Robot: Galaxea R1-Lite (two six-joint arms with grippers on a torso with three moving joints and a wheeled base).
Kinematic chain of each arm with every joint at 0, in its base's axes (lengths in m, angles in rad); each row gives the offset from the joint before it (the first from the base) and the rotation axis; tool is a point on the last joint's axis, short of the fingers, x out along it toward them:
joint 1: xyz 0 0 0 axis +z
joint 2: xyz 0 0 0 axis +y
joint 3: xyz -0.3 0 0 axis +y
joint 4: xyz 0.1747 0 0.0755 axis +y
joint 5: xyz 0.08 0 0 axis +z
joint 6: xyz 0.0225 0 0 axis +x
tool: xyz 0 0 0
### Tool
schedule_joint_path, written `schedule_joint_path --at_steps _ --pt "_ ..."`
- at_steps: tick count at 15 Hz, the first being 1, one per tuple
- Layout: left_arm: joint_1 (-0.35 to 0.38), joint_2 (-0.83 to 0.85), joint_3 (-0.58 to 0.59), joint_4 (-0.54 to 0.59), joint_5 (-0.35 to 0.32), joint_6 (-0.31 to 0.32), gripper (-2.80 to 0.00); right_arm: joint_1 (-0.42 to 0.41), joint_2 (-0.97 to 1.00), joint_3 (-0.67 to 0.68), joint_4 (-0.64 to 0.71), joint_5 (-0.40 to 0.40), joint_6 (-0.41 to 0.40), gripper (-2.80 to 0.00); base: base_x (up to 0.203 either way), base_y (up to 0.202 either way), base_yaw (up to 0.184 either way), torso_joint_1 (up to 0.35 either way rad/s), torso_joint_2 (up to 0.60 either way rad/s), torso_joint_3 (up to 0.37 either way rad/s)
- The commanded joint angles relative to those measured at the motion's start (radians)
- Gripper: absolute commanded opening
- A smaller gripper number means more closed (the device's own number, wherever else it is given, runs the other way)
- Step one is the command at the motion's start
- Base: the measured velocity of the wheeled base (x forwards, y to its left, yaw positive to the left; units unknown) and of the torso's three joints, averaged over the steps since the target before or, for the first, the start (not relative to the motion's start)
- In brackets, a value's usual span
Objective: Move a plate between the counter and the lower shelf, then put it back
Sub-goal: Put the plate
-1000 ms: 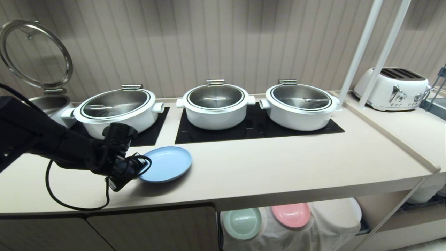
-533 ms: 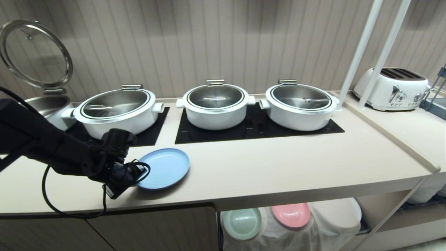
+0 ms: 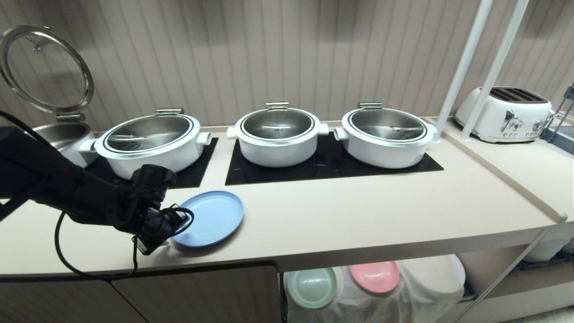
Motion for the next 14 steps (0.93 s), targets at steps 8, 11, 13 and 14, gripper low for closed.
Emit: schedule_joint_path --at_steps 8,11,13,14 --pt "-0.003 -0.041 -0.031 -0.001 0.007 0.003 0.00 0.001 0.000 0.000 -0.001 0.000 0.001 -2.80 0.000 0.000 0.000 0.000 0.00 0.000" --pt "-0.003 -0.061 -0.034 0.000 0.008 0.004 0.00 0.000 0.000 0.000 -0.001 0.000 0.001 -2.80 0.000 0.000 0.000 0.000 0.00 0.000" --pt "-0.003 -0.071 -0.034 0.000 0.009 0.005 0.00 0.001 0.000 0.000 -0.001 0.000 0.001 -2.80 0.000 0.000 0.000 0.000 0.00 0.000" --pt "-0.003 -0.077 -0.031 0.002 0.007 0.005 0.00 0.000 0.000 0.000 -0.001 0.000 0.001 -2.80 0.000 0.000 0.000 0.000 0.00 0.000"
